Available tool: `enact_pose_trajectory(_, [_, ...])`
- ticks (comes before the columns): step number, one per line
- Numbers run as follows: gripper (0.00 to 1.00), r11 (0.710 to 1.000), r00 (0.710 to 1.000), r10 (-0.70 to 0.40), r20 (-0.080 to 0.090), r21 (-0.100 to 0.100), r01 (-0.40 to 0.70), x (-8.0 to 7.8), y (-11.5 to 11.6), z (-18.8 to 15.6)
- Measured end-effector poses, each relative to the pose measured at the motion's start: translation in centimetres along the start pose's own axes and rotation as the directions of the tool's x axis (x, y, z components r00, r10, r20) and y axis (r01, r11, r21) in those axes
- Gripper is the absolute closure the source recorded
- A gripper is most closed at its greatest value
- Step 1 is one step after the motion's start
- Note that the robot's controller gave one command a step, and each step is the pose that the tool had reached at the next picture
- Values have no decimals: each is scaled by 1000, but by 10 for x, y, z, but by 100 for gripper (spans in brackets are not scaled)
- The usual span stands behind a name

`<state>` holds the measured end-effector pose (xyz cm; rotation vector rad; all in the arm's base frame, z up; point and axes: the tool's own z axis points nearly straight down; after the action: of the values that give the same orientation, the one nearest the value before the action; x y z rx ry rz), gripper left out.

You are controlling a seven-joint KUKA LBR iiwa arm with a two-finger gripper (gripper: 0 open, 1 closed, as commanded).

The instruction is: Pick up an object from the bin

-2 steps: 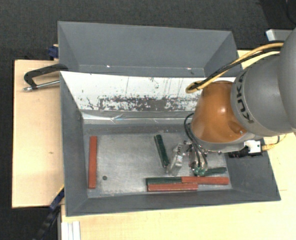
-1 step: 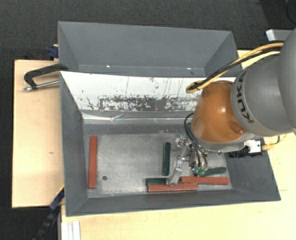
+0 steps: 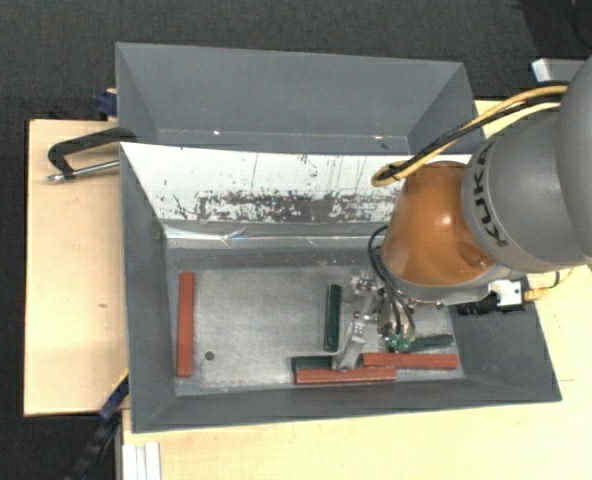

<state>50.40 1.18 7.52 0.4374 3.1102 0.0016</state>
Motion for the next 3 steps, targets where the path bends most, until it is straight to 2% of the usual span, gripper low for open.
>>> enact_pose_trajectory(1, [0,999,999,39,0,-1,-39,1,2,-2])
enact_pose_trajectory(2, [0,992,992,129,2,-2,-129,5,16,-6])
enact_pose_trajectory(3, [0,987,987,160,2,-3,-160,-4,6,-6])
